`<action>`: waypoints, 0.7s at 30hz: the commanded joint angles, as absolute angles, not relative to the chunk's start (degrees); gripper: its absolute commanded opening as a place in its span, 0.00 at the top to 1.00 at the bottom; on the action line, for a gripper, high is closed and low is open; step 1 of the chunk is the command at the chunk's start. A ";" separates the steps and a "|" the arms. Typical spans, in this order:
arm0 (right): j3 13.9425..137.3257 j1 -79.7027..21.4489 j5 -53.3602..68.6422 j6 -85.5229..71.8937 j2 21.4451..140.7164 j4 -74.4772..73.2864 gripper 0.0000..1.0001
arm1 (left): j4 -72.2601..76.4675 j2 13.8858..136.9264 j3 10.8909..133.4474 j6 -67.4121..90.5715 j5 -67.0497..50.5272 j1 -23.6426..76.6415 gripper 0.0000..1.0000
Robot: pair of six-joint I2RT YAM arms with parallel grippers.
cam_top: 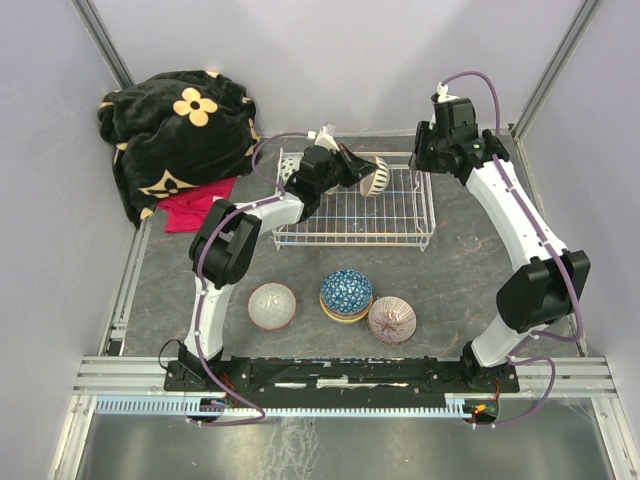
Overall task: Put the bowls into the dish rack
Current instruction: Turn the bowl upside down on the dish rack.
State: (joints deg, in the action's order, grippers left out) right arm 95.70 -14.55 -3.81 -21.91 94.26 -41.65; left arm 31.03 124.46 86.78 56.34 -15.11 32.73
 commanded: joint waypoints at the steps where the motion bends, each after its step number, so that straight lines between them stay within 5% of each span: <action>1: 98.81 -15.15 -3.12 -22.59 95.18 -40.46 0.57 | 39.27 119.55 86.19 59.39 -14.90 32.16 0.97; 21: 100.78 -17.43 -3.68 -22.41 98.15 -40.67 0.57 | 32.45 119.95 82.63 58.90 -13.71 30.11 0.97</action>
